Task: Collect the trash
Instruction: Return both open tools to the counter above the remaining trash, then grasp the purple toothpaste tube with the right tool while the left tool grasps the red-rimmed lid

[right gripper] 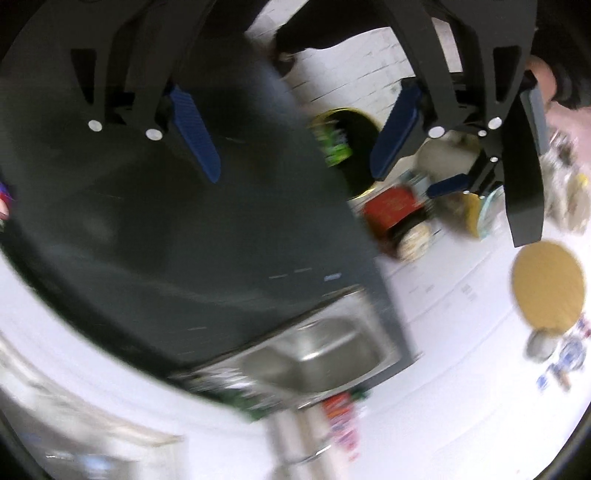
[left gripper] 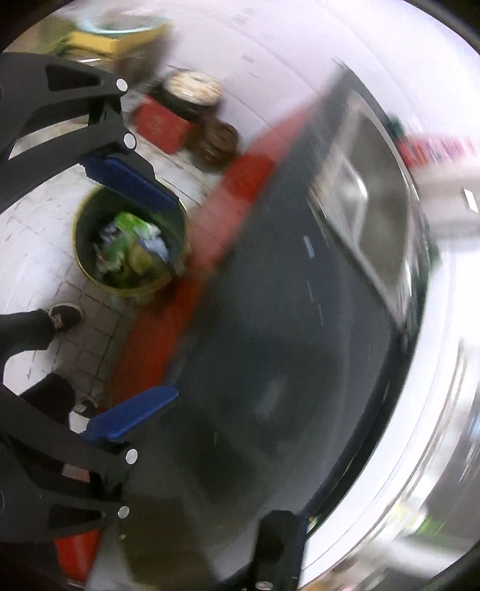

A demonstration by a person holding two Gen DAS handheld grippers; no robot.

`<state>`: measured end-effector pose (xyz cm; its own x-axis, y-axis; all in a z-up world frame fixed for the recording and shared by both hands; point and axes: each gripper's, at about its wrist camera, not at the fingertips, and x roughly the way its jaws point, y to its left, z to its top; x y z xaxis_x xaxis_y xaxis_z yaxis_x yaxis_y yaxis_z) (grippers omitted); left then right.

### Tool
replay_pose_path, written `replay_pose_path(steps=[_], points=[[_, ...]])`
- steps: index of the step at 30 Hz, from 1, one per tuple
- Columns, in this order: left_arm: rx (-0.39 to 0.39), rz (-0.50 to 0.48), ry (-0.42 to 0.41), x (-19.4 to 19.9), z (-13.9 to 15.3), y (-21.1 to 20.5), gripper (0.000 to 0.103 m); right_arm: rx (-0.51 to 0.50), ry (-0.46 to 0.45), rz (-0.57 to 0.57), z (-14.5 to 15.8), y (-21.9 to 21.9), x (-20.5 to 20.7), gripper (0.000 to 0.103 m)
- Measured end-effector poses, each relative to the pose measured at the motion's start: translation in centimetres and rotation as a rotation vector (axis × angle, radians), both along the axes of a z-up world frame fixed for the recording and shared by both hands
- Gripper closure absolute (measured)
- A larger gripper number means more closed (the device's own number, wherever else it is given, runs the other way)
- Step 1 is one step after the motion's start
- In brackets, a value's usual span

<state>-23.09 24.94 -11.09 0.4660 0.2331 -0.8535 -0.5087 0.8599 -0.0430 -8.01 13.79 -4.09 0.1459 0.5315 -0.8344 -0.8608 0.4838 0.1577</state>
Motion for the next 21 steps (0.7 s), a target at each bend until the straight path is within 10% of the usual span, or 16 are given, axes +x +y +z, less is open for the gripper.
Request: replay_pose_path(steps=[11,21], points=[[-0.023,-0.47,-0.071,15.2,2.8,-15.7,0.01,-0.014,-0.16,-0.447,3.1,-21.8,8.3,0.021],[0.009,-0.631,-0.055,21.5,3.2,-24.3,0.01,0.01,-0.12,-0.656,1.9,-34.1,11.4,0.021]])
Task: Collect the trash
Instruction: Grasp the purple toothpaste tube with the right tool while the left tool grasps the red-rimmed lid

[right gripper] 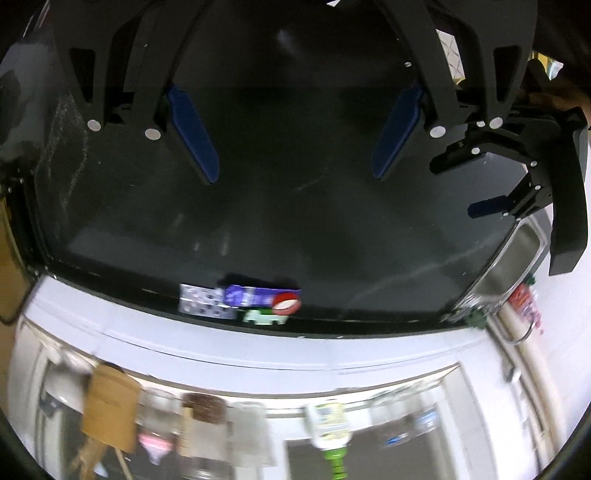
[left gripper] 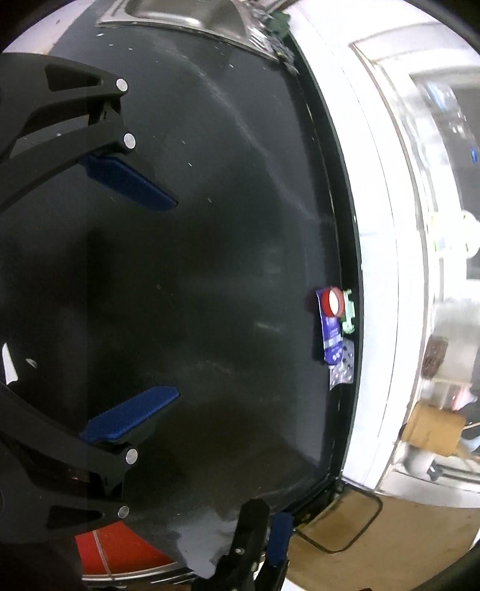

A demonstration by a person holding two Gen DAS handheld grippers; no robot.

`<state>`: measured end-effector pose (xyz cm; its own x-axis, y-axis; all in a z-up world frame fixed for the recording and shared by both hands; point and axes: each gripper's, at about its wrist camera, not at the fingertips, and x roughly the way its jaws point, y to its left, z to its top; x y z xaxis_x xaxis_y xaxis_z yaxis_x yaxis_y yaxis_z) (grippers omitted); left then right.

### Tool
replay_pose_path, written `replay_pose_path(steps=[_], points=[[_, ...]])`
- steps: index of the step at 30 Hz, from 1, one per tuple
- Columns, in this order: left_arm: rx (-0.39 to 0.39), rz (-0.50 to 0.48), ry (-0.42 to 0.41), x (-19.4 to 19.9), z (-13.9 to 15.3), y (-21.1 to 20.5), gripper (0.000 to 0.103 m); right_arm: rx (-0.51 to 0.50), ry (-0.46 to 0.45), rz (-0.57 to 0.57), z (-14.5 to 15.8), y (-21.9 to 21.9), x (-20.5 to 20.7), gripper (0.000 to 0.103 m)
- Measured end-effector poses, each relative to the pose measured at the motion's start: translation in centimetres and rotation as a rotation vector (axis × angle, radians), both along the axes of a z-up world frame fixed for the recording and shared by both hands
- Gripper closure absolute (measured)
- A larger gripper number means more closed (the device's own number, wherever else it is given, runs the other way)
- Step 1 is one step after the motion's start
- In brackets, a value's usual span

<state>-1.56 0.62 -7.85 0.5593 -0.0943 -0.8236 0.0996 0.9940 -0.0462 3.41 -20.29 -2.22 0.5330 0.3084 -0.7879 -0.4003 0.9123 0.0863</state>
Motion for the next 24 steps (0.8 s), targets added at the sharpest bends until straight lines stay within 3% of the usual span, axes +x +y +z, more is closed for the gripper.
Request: replay_pose_path(steps=[11,19,24], points=[[0.045,-0.035,-0.013,7.6,0.2,-2.9,0.01,0.027,0.0,0.036,-0.3,-2.7,6.4,0.021],[0.083,-0.074,-0.01,18.2,-1.7,-4.2,0.01,0.017,0.031,0.122,-2.4,-3.4,13.7,0.021],[0.075,-0.078,0.024,24.5,-4.3,-4.0,0.01,-0.021,0.034,0.242,-4.6,-2.8,19.0,0.021]])
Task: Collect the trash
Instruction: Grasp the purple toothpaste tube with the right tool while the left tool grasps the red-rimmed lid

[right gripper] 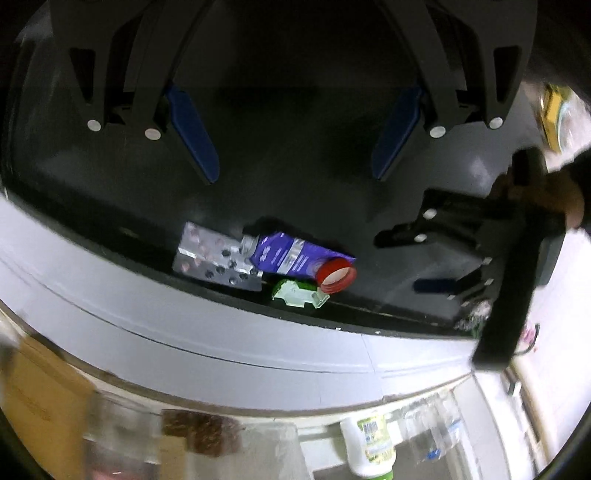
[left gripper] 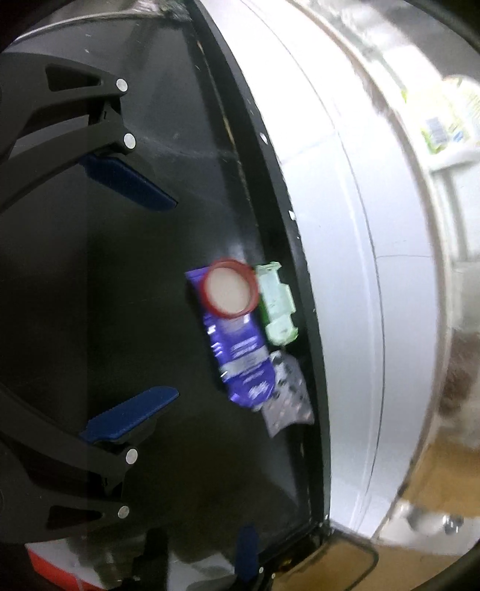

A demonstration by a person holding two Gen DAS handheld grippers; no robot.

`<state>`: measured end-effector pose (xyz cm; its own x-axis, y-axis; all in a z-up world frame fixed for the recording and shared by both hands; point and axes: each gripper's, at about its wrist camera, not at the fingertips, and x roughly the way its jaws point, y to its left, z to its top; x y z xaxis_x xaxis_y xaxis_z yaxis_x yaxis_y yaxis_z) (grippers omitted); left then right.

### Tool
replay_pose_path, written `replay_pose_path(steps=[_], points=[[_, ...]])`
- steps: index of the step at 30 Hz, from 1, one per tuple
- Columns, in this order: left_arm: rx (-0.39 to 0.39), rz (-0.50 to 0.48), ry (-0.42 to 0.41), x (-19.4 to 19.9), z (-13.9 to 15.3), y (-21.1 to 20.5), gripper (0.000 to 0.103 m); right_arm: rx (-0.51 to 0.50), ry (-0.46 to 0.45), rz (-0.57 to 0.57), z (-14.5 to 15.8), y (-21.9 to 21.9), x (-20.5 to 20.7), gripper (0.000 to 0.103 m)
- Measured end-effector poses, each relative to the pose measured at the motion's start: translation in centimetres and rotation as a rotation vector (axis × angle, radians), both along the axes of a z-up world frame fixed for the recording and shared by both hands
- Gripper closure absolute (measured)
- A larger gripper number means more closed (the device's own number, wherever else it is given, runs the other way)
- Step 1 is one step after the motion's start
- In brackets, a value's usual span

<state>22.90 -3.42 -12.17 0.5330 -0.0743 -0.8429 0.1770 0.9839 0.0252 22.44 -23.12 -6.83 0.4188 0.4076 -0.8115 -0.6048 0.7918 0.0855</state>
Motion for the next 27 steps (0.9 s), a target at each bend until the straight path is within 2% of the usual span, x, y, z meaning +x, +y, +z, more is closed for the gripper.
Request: replay_pose_path(steps=[6,13,16,19,20,24,27], points=[[-0.021,-0.059,0.021,4.9,-2.8,0.1,0.01,-0.079,-0.038,0.205,-2.6,2.3,5.3,0.021],[-0.08,-0.115,0.037,7.2,-4.5,0.9,0.012,-0.128,-0.032,0.374,-5.8,4.4,9.9,0.021],[-0.128,-0.122,0.041,7.4,-4.8,1.3,0.02,-0.142,-0.03,0.427,-6.7,5.1,10.5,0.022],[-0.175,-0.131,0.036,7.3,-4.6,1.8,0.039,-0.166,-0.026,0.485,-7.7,5.9,10.5,0.031],[-0.167,-0.133,0.024,7.2,-4.5,1.9,0.052,-0.173,-0.035,0.49,-7.7,6.1,10.4,0.034],[-0.19,-0.114,0.035,7.0,-4.3,2.8,0.055,-0.175,-0.037,0.516,-7.6,6.8,10.1,0.043],[-0.181,-0.084,0.037,6.3,-3.9,3.6,0.055,-0.183,-0.023,0.534,-7.5,7.1,10.1,0.046]])
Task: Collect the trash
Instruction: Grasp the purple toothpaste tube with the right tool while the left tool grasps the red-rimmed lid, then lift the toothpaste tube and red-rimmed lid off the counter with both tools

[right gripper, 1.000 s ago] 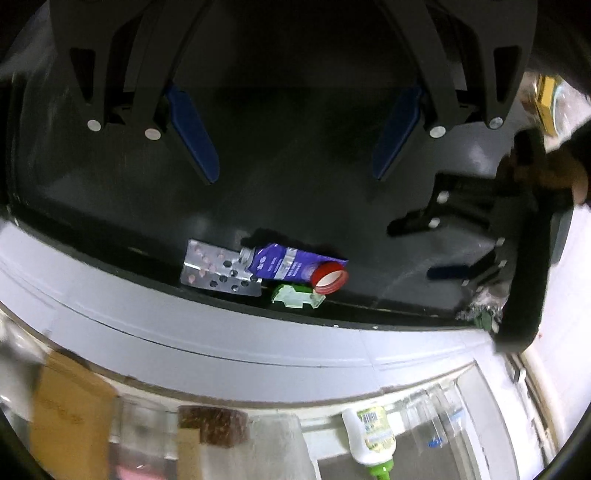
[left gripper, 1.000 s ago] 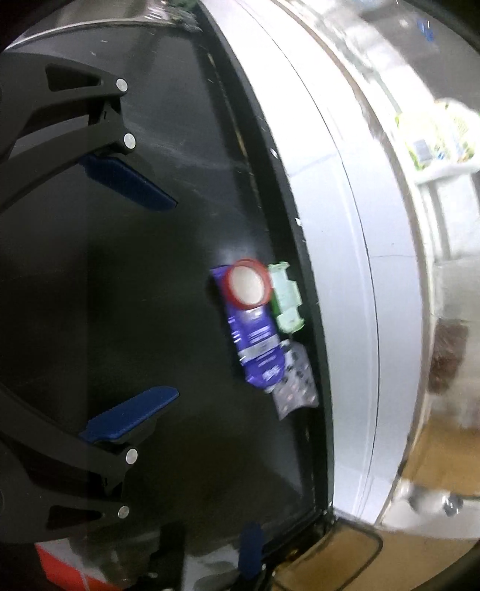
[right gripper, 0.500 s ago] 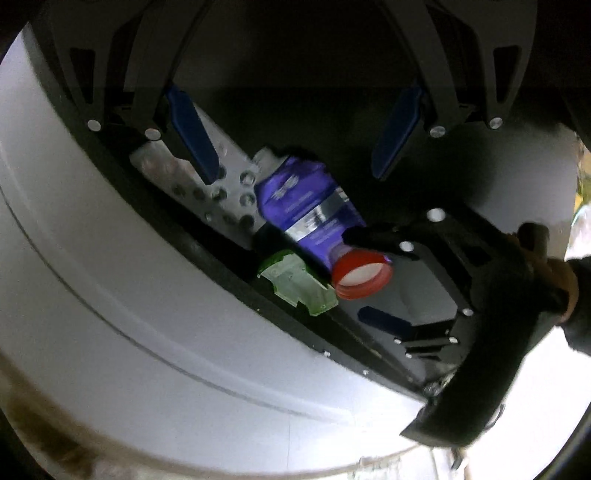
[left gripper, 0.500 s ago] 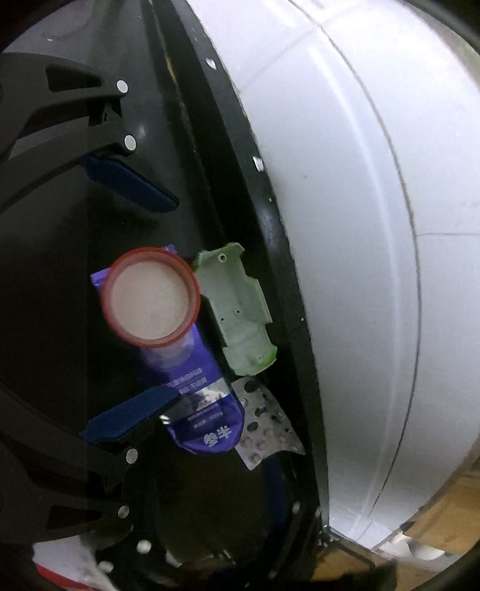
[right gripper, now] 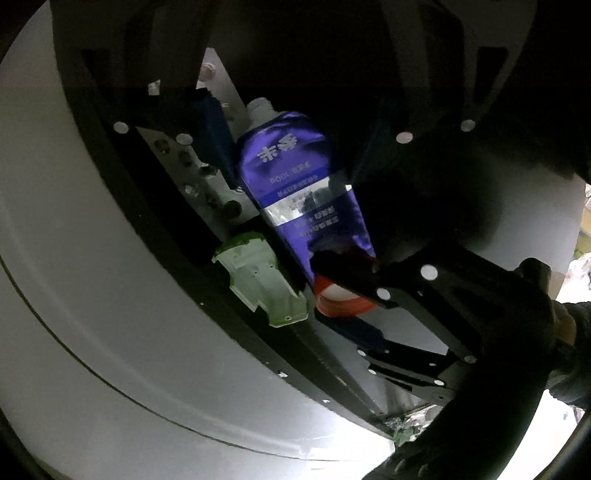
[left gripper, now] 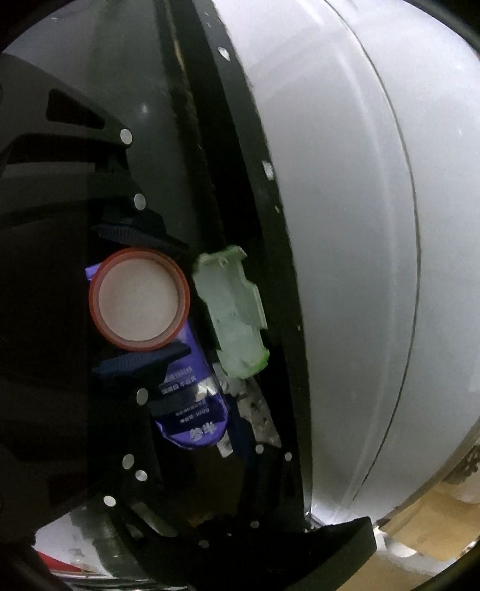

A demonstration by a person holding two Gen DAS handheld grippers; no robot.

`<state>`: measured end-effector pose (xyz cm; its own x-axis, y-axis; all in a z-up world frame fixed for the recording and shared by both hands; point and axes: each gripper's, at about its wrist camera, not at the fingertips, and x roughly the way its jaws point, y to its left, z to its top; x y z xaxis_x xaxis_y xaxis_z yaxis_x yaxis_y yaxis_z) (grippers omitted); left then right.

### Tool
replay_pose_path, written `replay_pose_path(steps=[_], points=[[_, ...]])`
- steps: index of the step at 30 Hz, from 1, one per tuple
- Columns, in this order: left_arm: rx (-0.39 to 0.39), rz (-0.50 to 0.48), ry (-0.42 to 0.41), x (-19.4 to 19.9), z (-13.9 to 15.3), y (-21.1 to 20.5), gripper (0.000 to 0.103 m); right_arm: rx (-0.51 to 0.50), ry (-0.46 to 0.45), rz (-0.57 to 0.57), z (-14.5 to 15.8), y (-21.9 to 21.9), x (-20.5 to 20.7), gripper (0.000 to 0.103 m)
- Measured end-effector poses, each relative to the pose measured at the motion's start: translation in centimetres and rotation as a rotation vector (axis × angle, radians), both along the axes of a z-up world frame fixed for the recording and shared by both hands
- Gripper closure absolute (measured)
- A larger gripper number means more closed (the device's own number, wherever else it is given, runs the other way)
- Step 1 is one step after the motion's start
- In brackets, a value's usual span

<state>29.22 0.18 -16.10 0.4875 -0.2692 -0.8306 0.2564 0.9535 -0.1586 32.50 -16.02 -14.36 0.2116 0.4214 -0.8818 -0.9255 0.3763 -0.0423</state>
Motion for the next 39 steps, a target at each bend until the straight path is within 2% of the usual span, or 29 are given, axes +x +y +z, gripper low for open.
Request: replay_pose_path(steps=[7,13,16,21,26,32,39], points=[[0.014,0.077,-0.023,-3.6,3.7,2.2,0.055,0.003,-0.016,-0.057,2.3,-0.5,-3.1,0.048],[0.037,0.163,-0.035,-9.3,7.2,4.0,0.055,0.032,-0.006,-0.212,4.5,-2.2,-7.4,0.048],[0.05,0.194,-0.037,-12.6,8.4,3.7,0.055,0.058,0.001,-0.312,5.9,-3.3,-11.0,0.048],[0.07,0.204,-0.043,-19.5,8.4,1.8,0.055,0.103,-0.005,-0.428,8.0,-3.7,-16.6,0.048],[0.081,0.172,-0.036,-24.4,8.1,0.7,0.055,0.135,0.002,-0.526,9.3,-3.9,-23.0,0.048],[0.093,0.116,-0.041,-27.1,7.9,-0.2,0.055,0.137,-0.014,-0.582,9.4,-3.7,-27.4,0.048],[0.095,0.106,-0.072,-28.6,8.8,-0.1,0.055,0.157,-0.051,-0.629,10.6,-4.0,-29.3,0.048]])
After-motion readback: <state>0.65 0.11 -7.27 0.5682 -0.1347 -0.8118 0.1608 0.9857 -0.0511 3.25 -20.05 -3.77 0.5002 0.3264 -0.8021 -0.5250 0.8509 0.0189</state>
